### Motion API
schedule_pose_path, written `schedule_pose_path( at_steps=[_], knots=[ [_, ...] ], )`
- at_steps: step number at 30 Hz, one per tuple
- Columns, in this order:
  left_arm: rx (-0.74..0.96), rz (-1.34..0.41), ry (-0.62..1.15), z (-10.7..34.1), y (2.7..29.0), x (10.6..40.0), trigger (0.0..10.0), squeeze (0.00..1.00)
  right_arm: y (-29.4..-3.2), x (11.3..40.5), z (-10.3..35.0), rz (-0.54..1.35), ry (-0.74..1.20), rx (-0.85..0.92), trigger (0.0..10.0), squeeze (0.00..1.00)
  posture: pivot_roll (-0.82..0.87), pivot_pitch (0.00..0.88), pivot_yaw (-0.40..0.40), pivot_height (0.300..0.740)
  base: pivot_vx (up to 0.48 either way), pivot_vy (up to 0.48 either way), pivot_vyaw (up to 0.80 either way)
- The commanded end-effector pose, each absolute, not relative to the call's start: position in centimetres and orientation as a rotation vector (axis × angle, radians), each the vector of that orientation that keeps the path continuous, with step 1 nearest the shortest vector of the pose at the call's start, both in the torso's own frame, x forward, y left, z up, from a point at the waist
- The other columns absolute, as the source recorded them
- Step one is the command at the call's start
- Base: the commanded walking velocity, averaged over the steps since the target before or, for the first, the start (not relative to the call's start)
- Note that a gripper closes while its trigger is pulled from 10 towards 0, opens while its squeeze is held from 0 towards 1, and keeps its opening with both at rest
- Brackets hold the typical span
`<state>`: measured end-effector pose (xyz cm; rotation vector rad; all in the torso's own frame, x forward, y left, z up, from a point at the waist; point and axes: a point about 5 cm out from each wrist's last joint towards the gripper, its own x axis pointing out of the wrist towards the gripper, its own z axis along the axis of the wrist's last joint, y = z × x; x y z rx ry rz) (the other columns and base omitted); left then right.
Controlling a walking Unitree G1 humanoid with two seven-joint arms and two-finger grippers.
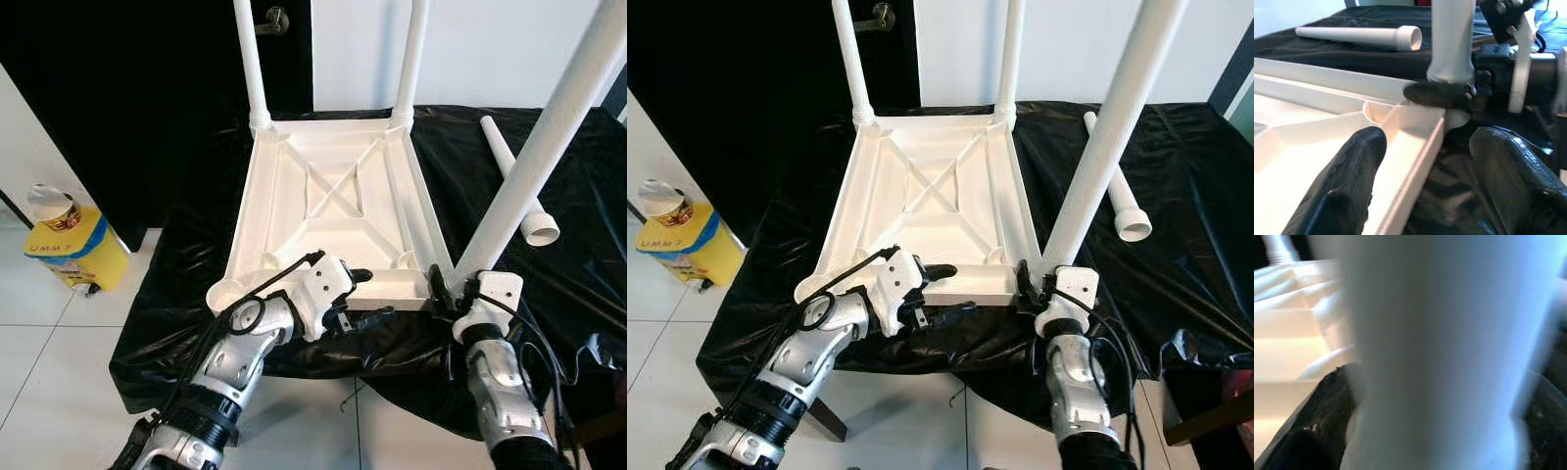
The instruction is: Building children table
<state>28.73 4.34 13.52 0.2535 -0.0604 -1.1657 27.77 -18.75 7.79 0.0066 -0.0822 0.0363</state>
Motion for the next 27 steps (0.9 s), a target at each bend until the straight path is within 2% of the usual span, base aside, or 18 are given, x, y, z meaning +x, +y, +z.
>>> schedule_pose_path(
  at_steps=[1, 8, 12, 19, 24, 27],
  knots=[
    [0.265, -1.096, -0.075, 13.7, 4.5, 29.3, 10.0, 0.0, -18.3, 27.6, 7.8, 0.118, -0.089, 0.007, 10.0, 0.0, -0.06, 0.0, 0.007, 0.74, 0.0, 0.0, 0.0],
    [0.271, -1.11, -0.075, 13.7, 4.5, 29.4, 10.0, 0.0, -18.3, 28.1, 8.6, 0.281, -0.119, -0.022, 10.0, 0.0, -0.05, 0.0, 0.012, 0.74, 0.0, 0.0, 0.0],
    [0.272, -1.112, -0.073, 13.6, 4.6, 29.4, 10.0, 0.0, -18.3, 28.2, 8.8, 0.309, -0.125, -0.033, 10.0, 0.0, -0.05, 0.0, 0.011, 0.74, 0.0, 0.0, 0.0],
    [0.275, -1.11, -0.075, 13.6, 5.0, 29.5, 10.0, 0.0, -19.6, 29.1, 10.7, 0.364, -0.163, -0.076, 10.0, 0.0, -0.04, 0.0, 0.012, 0.74, 0.0, 0.0, 0.0],
    [0.274, -1.128, -0.063, 13.4, 5.1, 29.1, 10.0, 0.0, -20.4, 29.1, 12.1, 0.492, -0.154, -0.135, 10.0, 0.0, -0.05, 0.0, 0.031, 0.74, 0.0, 0.0, 0.0],
    [0.272, -1.134, -0.058, 13.4, 5.1, 29.0, 10.0, 0.0, -20.6, 29.1, 12.3, 0.508, -0.152, -0.143, 10.0, 0.0, -0.05, 0.0, 0.035, 0.74, 0.0, 0.0, 0.0]
  ],
)
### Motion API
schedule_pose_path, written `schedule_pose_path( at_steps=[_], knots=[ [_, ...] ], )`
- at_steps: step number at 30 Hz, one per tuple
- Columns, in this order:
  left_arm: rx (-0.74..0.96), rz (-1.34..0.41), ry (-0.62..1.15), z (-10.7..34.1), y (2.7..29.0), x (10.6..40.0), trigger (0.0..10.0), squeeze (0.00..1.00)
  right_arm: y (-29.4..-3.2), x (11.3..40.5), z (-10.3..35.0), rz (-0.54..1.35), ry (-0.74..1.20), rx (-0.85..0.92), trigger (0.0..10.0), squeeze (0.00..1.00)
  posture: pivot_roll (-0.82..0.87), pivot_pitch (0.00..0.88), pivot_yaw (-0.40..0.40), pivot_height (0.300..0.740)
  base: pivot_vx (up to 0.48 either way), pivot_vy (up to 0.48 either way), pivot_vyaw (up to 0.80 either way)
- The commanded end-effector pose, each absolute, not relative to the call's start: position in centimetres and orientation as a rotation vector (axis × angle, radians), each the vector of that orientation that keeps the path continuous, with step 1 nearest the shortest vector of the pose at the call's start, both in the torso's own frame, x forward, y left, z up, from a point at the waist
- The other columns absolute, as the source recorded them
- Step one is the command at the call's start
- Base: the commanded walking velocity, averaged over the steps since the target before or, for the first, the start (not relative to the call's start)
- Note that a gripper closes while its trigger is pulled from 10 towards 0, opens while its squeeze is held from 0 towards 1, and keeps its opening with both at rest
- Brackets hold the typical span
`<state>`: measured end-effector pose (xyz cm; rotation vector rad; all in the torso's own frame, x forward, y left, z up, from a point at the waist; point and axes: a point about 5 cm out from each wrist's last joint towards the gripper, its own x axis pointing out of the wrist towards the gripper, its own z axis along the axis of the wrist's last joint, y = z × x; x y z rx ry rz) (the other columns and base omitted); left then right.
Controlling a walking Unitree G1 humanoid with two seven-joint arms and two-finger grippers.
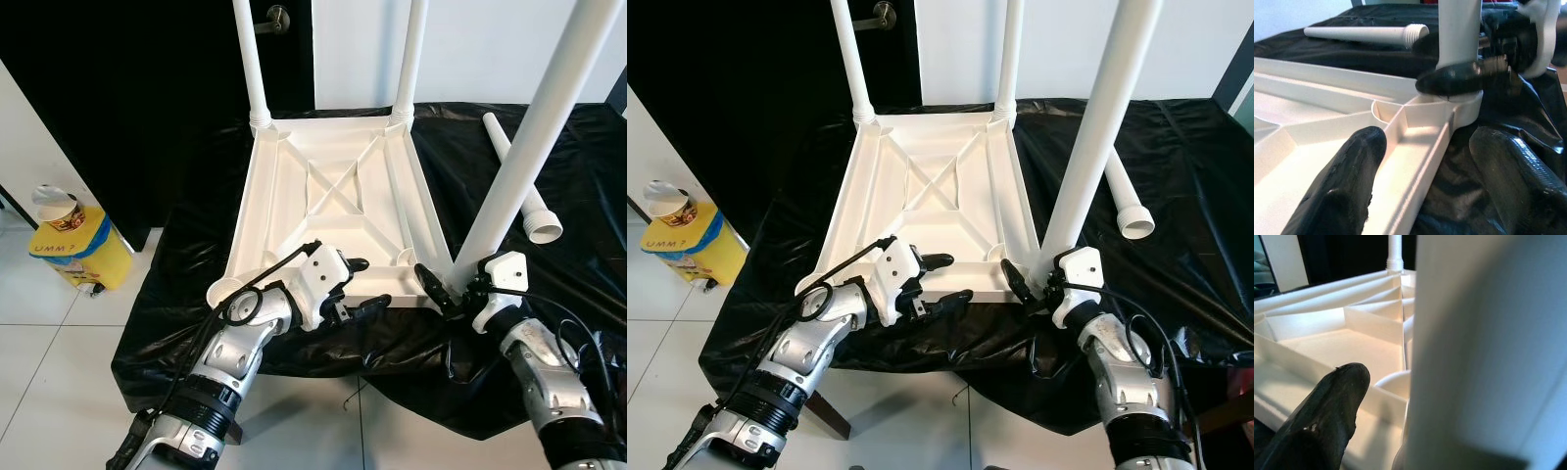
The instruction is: Building children table
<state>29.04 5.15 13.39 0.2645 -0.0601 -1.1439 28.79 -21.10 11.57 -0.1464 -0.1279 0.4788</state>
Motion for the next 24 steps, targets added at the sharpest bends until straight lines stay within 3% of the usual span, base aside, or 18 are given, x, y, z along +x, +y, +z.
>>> schedule_pose_path(
  at_steps=[1, 9, 10, 11, 12, 24],
  knots=[
    [0.271, -1.138, -0.055, 13.3, 5.1, 28.9, 10.0, 0.0, -20.7, 29.2, 12.4, 0.522, -0.15, -0.145, 10.0, 0.0, -0.05, 0.0, 0.035, 0.74, 0.0, 0.0, 0.0],
    [0.267, -1.151, -0.05, 13.2, 4.9, 28.6, 10.0, 0.0, -21.0, 29.4, 12.6, 0.579, -0.124, -0.17, 10.0, 0.0, -0.05, 0.0, 0.039, 0.74, 0.0, 0.0, 0.0],
    [0.266, -1.153, -0.05, 13.2, 4.9, 28.5, 10.0, 0.0, -21.1, 29.4, 12.4, 0.59, -0.112, -0.171, 8.4, 0.0, -0.04, 0.0, 0.038, 0.74, 0.0, 0.0, 0.0],
    [0.266, -1.153, -0.05, 13.2, 4.9, 28.5, 10.0, 0.0, -21.1, 29.4, 12.3, 0.596, -0.101, -0.171, 4.6, 0.0, -0.04, 0.0, 0.038, 0.74, 0.0, 0.0, 0.0],
    [0.266, -1.153, -0.049, 13.2, 4.9, 28.5, 10.0, 0.0, -21.3, 29.4, 12.1, 0.595, -0.09, -0.165, 0.0, 0.0, -0.04, 0.0, 0.036, 0.74, 0.0, 0.0, 0.0],
    [0.248, -1.144, -0.046, 13.0, 4.8, 28.3, 10.0, 0.0, -21.5, 28.1, 10.0, 0.585, -0.012, -0.133, 0.0, 0.0, -0.05, 0.0, 0.027, 0.74, 0.0, 0.0, 0.0]
  ],
)
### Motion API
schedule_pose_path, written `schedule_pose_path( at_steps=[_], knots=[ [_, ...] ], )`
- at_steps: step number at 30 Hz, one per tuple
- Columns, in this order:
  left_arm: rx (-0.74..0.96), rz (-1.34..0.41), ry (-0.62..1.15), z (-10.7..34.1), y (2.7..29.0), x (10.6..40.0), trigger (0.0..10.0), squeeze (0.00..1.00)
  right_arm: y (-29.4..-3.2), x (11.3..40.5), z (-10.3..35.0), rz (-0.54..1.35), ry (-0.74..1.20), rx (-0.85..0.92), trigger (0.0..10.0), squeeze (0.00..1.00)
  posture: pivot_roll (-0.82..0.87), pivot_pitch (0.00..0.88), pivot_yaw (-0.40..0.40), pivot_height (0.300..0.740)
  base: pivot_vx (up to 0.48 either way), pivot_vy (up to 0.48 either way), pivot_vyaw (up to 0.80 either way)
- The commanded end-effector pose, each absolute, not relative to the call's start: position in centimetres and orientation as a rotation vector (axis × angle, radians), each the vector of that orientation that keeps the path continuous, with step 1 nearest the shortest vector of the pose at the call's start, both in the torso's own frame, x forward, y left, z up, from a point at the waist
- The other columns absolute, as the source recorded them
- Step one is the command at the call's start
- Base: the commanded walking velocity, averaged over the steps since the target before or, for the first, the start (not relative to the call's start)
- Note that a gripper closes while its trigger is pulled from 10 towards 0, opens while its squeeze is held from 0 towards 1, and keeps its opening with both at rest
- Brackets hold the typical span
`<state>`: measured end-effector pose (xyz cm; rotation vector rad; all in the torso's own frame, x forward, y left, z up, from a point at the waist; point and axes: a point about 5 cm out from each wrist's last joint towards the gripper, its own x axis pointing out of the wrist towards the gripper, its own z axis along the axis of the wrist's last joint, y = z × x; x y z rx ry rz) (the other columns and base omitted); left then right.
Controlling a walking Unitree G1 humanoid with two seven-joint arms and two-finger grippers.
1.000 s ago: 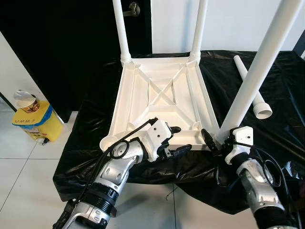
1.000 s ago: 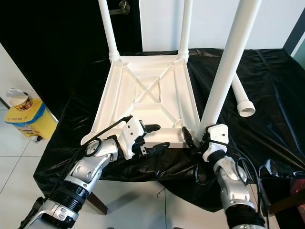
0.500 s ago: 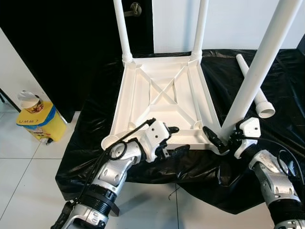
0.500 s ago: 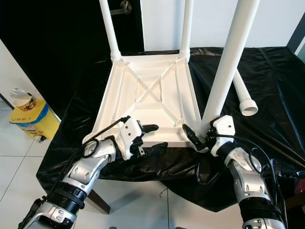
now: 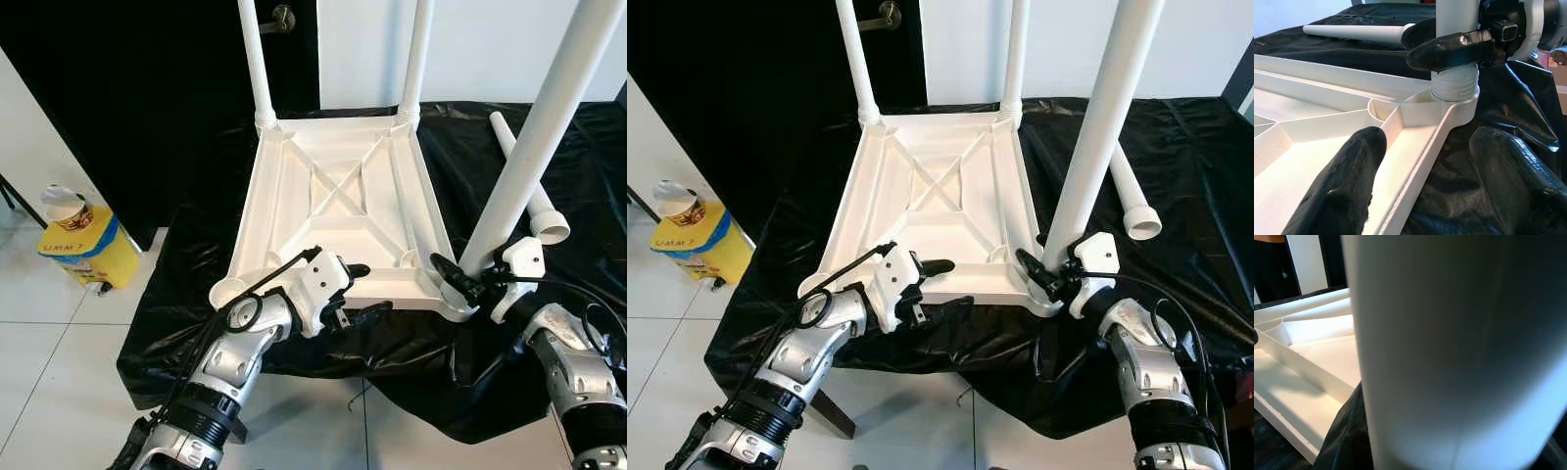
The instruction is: Building children table
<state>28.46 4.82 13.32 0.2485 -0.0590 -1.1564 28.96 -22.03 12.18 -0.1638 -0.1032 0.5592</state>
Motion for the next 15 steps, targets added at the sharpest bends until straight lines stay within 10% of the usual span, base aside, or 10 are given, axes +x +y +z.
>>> schedule_pose_path(
  at_steps=[1, 4, 5, 15],
  knots=[
    [0.245, -1.145, -0.046, 13.0, 4.7, 28.3, 10.0, 0.0, -21.3, 28.0, 9.8, 0.579, -0.009, -0.125, 0.0, 0.0, -0.05, 0.0, 0.028, 0.74, 0.0, 0.0, 0.0],
    [0.24, -1.145, -0.046, 13.1, 4.7, 28.3, 10.0, 0.0, -21.2, 27.9, 9.5, 0.554, -0.007, -0.107, 1.2, 0.0, -0.05, 0.0, 0.031, 0.74, 0.0, 0.0, 0.0],
    [0.24, -1.148, -0.044, 13.0, 4.7, 28.3, 10.0, 0.0, -21.1, 27.9, 9.2, 0.496, 0.007, -0.113, 10.0, 0.0, -0.06, 0.0, 0.037, 0.74, 0.0, 0.0, 0.0],
    [0.237, -1.158, -0.039, 13.0, 4.6, 28.2, 10.0, 0.0, -21.6, 28.4, 8.5, 0.276, 0.039, -0.08, 10.0, 0.0, -0.08, 0.0, 0.042, 0.74, 0.0, 0.0, 0.0]
  ],
)
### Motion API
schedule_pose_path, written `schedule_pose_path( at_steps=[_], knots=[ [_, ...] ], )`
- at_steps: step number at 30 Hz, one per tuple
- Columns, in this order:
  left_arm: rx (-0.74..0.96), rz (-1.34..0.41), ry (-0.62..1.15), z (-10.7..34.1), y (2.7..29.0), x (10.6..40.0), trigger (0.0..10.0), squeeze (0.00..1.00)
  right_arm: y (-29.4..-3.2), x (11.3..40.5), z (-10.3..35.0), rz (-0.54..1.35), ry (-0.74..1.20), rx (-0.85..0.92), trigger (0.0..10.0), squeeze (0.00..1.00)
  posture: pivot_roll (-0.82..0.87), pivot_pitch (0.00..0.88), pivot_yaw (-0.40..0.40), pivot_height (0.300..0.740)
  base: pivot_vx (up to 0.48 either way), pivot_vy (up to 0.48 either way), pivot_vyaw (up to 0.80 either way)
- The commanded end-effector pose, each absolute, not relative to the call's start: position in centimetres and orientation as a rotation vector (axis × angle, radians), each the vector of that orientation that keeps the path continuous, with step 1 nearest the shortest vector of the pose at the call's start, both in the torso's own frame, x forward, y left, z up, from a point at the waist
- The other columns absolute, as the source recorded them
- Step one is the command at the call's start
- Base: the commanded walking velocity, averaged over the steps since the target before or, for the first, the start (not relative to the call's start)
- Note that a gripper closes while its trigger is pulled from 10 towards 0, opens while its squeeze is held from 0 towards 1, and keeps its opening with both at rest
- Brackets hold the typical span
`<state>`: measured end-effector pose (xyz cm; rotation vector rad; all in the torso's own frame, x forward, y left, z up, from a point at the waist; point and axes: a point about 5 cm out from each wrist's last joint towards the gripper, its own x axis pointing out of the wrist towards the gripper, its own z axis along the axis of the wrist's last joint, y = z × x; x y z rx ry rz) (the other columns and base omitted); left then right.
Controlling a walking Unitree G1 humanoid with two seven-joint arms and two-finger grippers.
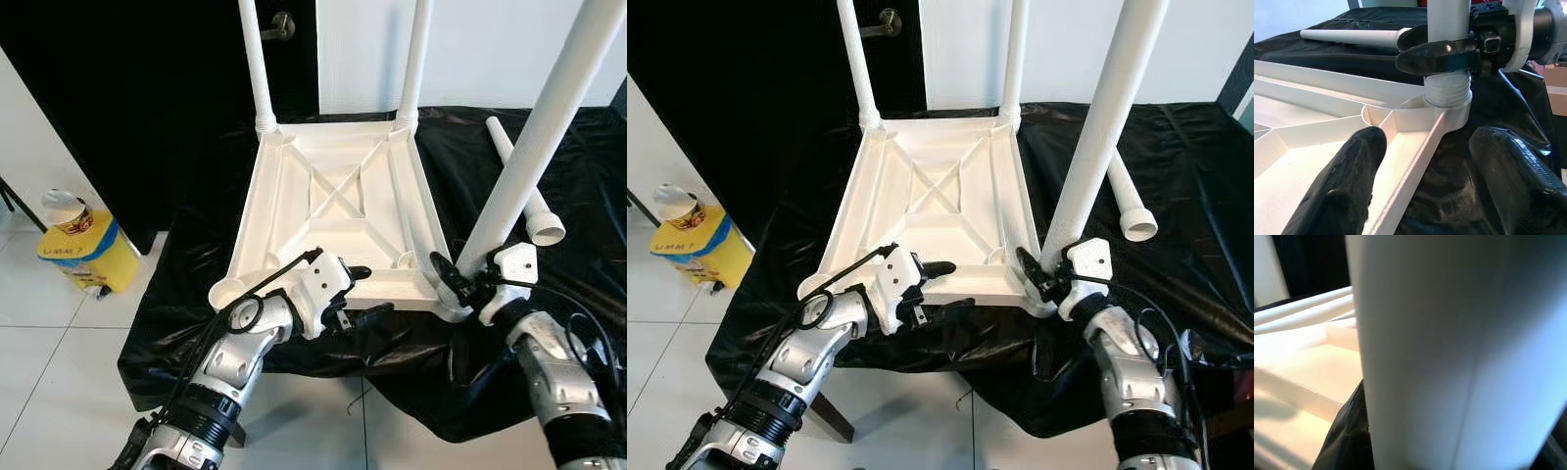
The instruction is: Building children table
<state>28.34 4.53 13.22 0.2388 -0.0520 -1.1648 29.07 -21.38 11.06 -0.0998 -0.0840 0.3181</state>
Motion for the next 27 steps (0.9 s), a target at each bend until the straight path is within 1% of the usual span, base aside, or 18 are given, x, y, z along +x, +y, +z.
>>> schedule_pose_path(
  at_steps=[1, 2, 3, 4, 5, 7, 8, 10, 11, 12, 13, 15, 16, 20, 27],
  knots=[
    [0.237, -1.158, -0.039, 13.0, 4.6, 28.2, 10.0, 0.0, -21.6, 28.4, 8.5, 0.276, 0.039, -0.08, 10.0, 0.0, -0.08, 0.0, 0.042, 0.74, 0.0, 0.0, 0.0],
    [0.237, -1.158, -0.039, 13.0, 4.6, 28.2, 10.0, 0.0, -21.6, 28.4, 8.5, 0.276, 0.039, -0.08, 10.0, 0.0, -0.08, 0.0, 0.042, 0.74, 0.0, 0.0, 0.0],
    [0.236, -1.164, -0.037, 12.9, 4.5, 28.2, 10.0, 0.0, -21.1, 28.3, 8.3, 0.214, 0.046, -0.056, 10.0, 0.0, -0.09, 0.0, 0.044, 0.74, 0.0, 0.0, 0.0],
    [0.236, -1.164, -0.037, 12.9, 4.5, 28.2, 10.0, 0.0, -21.1, 28.3, 8.3, 0.214, 0.046, -0.056, 10.0, 0.0, -0.09, 0.0, 0.044, 0.74, 0.0, 0.0, 0.0],
    [0.235, -1.169, -0.036, 12.9, 4.5, 28.2, 10.0, 0.0, -20.4, 28.1, 8.0, 0.121, 0.052, -0.018, 10.0, 0.0, -0.09, 0.0, 0.042, 0.74, 0.0, 0.0, 0.0],
    [0.235, -1.169, -0.036, 12.9, 4.5, 28.2, 10.0, 0.0, -20.4, 28.1, 8.0, 0.121, 0.052, -0.018, 10.0, 0.0, -0.09, 0.0, 0.042, 0.74, 0.0, 0.0, 0.0],
    [0.235, -1.172, -0.034, 12.9, 4.4, 28.1, 10.0, 0.0, -19.7, 27.8, 7.7, 0.016, 0.061, 0.012, 10.0, 0.0, -0.08, 0.0, 0.037, 0.74, 0.0, 0.0, 0.0],
    [0.235, -1.172, -0.034, 12.9, 4.4, 28.1, 10.0, 0.0, -19.7, 27.8, 7.7, 0.016, 0.061, 0.012, 10.0, 0.0, -0.08, 0.0, 0.037, 0.74, 0.0, 0.0, 0.0],
    [0.234, -1.175, -0.032, 12.9, 4.4, 28.1, 10.0, 0.0, -19.2, 27.5, 7.4, -0.094, 0.066, 0.038, 10.0, 0.0, -0.08, 0.0, 0.035, 0.74, 0.0, 0.0, 0.0],
    [0.234, -1.175, -0.032, 12.9, 4.4, 28.1, 10.0, 0.0, -19.2, 27.5, 7.4, -0.094, 0.066, 0.038, 10.0, 0.0, -0.08, 0.0, 0.035, 0.74, 0.0, 0.0, 0.0],
    [0.229, -1.175, -0.031, 12.9, 4.5, 28.0, 10.0, 0.0, -18.7, 27.3, 7.2, -0.194, 0.074, 0.062, 10.0, 0.0, -0.07, 0.0, 0.03, 0.74, 0.0, 0.0, 0.0],
    [0.229, -1.175, -0.031, 12.9, 4.5, 28.0, 10.0, 0.0, -18.7, 27.3, 7.2, -0.194, 0.074, 0.062, 10.0, 0.0, -0.07, 0.0, 0.03, 0.74, 0.0, 0.0, 0.0],
    [0.229, -1.174, -0.03, 12.9, 4.6, 27.9, 10.0, 0.0, -18.2, 27.1, 7.0, -0.234, 0.081, 0.086, 10.0, 0.0, -0.06, 0.0, 0.03, 0.74, 0.0, 0.0, 0.0],
    [0.23, -1.172, -0.026, 12.9, 4.9, 27.8, 10.0, 0.0, -18.3, 27.0, 7.0, -0.28, 0.085, 0.094, 10.0, 0.0, -0.06, 0.0, 0.023, 0.74, 0.0, 0.0, 0.0],
    [0.235, -1.168, -0.027, 12.9, 4.9, 27.8, 10.0, 0.0, -17.8, 27.1, 7.1, -0.264, 0.082, 0.075, 10.0, 0.0, -0.05, 0.0, 0.017, 0.74, 0.0, 0.0, 0.0]
  ],
)
